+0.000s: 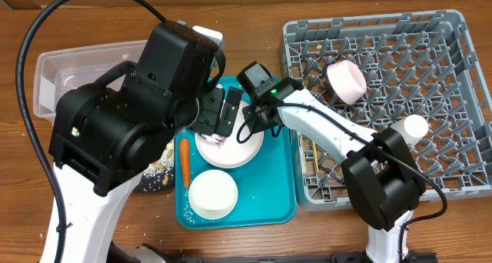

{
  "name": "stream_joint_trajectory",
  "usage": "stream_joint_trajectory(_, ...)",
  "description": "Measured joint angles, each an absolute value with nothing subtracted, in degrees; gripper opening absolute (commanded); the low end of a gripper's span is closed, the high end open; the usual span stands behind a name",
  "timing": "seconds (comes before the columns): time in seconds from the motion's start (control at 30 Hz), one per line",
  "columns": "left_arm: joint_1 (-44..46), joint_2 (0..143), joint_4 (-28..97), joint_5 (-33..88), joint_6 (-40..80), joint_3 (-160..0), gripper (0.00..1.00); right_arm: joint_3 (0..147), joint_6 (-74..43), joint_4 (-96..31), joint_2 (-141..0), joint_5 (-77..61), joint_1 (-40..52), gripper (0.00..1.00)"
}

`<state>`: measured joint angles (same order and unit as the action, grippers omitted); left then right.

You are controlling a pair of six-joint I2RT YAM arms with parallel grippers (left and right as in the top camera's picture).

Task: Sort waste into correct bins and load items into the dishwasher
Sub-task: 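Lift the white plate with the right gripper and stand it in the dish rack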

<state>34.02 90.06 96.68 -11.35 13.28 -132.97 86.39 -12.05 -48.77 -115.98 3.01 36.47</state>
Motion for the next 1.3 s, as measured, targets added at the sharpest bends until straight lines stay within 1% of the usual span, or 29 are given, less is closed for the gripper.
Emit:
stream_joint_trajectory(0.27, 34.0, 90.1, 96.7, -11.4, 13.3, -133.0, 1.00, 86.4, -15.5, -51.0, -115.1, 3.9, 35.2, 0.04)
stream_joint_trajectory(0.5, 34.0, 90.2, 96.7, -11.4, 13.3, -133.0, 1.00, 86.4, -16.2, -51.7, -105.7, 9.6, 34.1, 0.04)
stream_joint_trajectory(0.7, 34.0, 91.1, 96.7, -11.4, 13.3, -133.0, 1.00, 86.5, -16.3, -52.3, -95.6, 27.1, 34.1, 0.04)
stream_joint_trajectory(0.9, 34.0, 91.4, 96.7, -11.4, 13.3, -133.0, 1.00, 86.6, -16.3, -54.2, -93.8, 41.6, 32.5, 0.04)
stream_joint_trajectory(1.17, 34.0, 91.4, 96.7, -11.4, 13.3, -133.0, 1.00, 86.6, -16.3, -54.5, -93.8, 55.2, 24.8, 0.04)
stream_joint_trajectory(1.3, 34.0, 91.4, 96.7, -11.4, 13.3, -133.0, 1.00, 86.6, -16.3, -50.6, -93.8, 62.6, 19.2, 0.04)
